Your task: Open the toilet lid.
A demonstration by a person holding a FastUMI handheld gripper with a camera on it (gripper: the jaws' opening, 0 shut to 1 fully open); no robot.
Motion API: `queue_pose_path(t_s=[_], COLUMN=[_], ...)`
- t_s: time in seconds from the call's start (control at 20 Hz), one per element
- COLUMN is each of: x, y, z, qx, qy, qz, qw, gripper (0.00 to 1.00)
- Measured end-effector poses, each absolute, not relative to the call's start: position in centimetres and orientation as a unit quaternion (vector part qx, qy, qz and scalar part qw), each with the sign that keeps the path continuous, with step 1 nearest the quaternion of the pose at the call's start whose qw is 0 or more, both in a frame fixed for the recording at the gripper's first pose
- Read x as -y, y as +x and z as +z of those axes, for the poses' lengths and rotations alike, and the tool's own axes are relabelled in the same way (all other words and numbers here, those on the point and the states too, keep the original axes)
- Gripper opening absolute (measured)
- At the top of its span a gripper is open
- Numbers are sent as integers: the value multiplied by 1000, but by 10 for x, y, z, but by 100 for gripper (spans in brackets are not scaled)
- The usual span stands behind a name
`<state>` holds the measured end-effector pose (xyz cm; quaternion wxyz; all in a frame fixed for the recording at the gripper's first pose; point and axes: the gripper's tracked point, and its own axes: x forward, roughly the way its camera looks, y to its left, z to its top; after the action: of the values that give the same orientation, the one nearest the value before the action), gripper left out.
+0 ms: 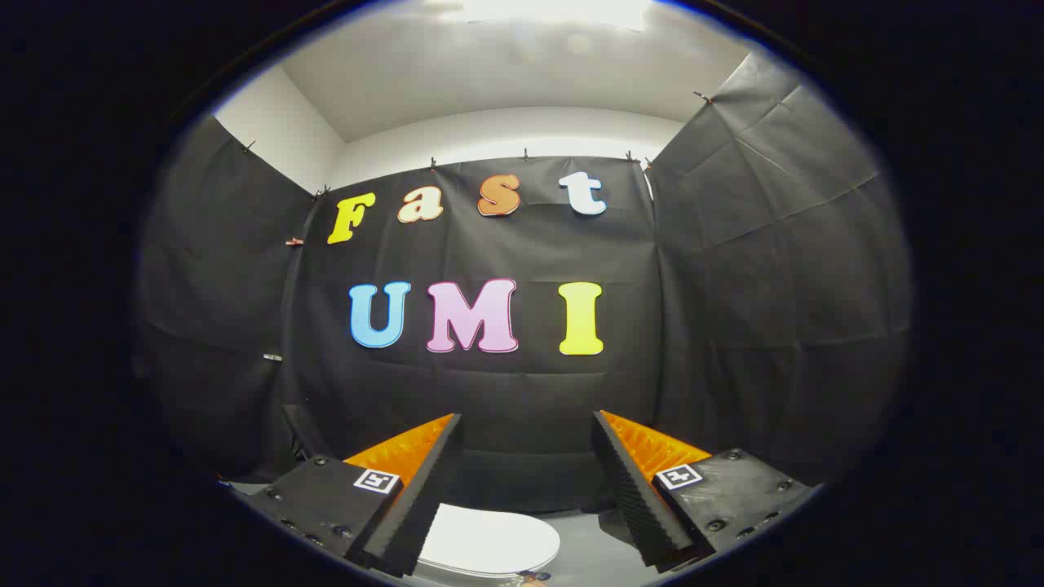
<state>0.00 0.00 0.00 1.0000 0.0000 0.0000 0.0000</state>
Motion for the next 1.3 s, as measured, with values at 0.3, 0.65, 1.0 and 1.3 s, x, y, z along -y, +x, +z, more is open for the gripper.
queue_pose_path(t_s=[0.3,0.65,1.0,1.3], x=[-1,-1,-1,1], y=[3,4,6,7], z=[-6,-8,-12,-14], qx=[-7,-11,-16,-17], qy=[-2,1,5,6], qz=[1,-2,-1,-4], qw=[1000,1000,1000,1000], gripper=[98,98,98,98])
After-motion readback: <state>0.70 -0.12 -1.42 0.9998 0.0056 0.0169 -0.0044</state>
